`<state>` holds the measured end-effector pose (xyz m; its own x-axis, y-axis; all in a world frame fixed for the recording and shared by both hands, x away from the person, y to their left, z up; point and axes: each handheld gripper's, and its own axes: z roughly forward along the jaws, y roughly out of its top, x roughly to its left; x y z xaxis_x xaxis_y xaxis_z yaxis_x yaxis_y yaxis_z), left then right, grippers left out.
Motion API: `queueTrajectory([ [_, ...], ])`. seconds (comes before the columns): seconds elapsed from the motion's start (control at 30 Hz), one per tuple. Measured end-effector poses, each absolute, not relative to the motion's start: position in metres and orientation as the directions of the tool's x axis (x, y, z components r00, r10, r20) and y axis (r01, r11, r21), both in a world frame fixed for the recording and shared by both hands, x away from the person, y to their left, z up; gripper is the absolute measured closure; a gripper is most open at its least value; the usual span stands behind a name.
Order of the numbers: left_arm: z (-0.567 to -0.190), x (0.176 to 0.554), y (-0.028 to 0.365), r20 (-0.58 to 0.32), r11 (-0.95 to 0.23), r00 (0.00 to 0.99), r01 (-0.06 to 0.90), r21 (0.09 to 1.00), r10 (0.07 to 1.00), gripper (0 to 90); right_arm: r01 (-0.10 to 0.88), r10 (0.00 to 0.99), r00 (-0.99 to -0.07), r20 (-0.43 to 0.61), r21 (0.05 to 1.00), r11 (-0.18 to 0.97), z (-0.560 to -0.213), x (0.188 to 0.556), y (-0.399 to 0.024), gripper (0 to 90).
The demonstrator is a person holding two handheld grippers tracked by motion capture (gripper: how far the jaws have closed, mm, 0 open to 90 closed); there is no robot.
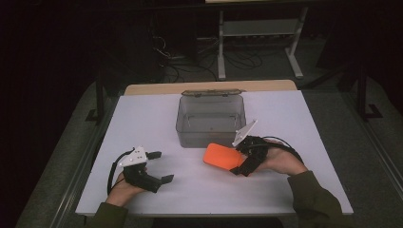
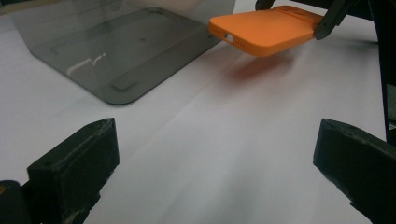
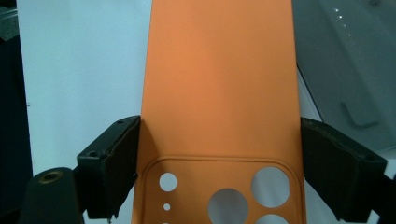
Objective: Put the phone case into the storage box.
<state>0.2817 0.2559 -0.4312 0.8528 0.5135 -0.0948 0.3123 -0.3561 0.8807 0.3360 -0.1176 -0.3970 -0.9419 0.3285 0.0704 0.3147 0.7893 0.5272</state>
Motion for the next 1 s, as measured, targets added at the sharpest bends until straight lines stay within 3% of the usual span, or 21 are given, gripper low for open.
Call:
queueTrajectory([
  [1.0, -0.4292, 0.2751, 0.2504, 0.104, -0.436, 0.833, 0.173, 0.883, 0.543, 0.0, 0.322, 0.332, -0.94, 0.076, 0.517, 0.794, -0.3997, 0.3369, -0.1139, 15.4],
])
